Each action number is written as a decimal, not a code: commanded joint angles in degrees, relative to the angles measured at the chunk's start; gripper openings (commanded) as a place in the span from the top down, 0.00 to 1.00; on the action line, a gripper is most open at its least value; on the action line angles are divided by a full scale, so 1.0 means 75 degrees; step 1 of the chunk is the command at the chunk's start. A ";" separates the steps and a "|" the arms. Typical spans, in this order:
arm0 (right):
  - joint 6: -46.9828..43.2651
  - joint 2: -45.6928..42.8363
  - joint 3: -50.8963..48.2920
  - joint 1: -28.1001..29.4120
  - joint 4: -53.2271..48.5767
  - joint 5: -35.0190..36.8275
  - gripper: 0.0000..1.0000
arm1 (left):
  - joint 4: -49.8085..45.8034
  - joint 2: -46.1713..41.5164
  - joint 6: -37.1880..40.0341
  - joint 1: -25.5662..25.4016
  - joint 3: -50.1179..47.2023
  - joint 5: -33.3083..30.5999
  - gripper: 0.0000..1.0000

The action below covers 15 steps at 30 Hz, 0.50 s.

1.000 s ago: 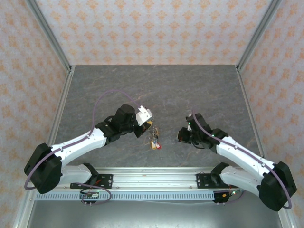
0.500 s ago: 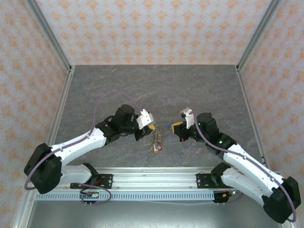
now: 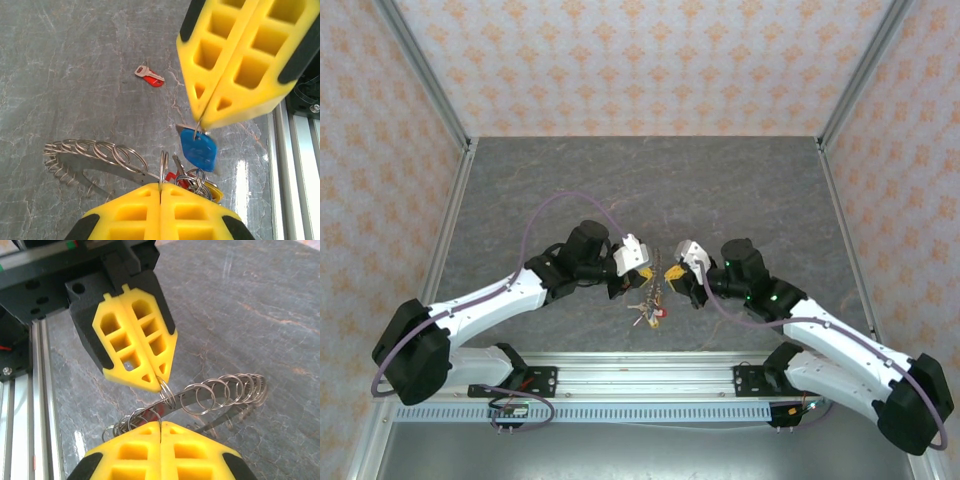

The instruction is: Put the keys on the keyring

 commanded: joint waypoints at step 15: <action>-0.0073 0.0234 0.0086 0.0095 0.1067 -0.0410 1.00 | 0.0373 0.0074 -0.0138 -0.0107 0.0323 -0.0180 1.00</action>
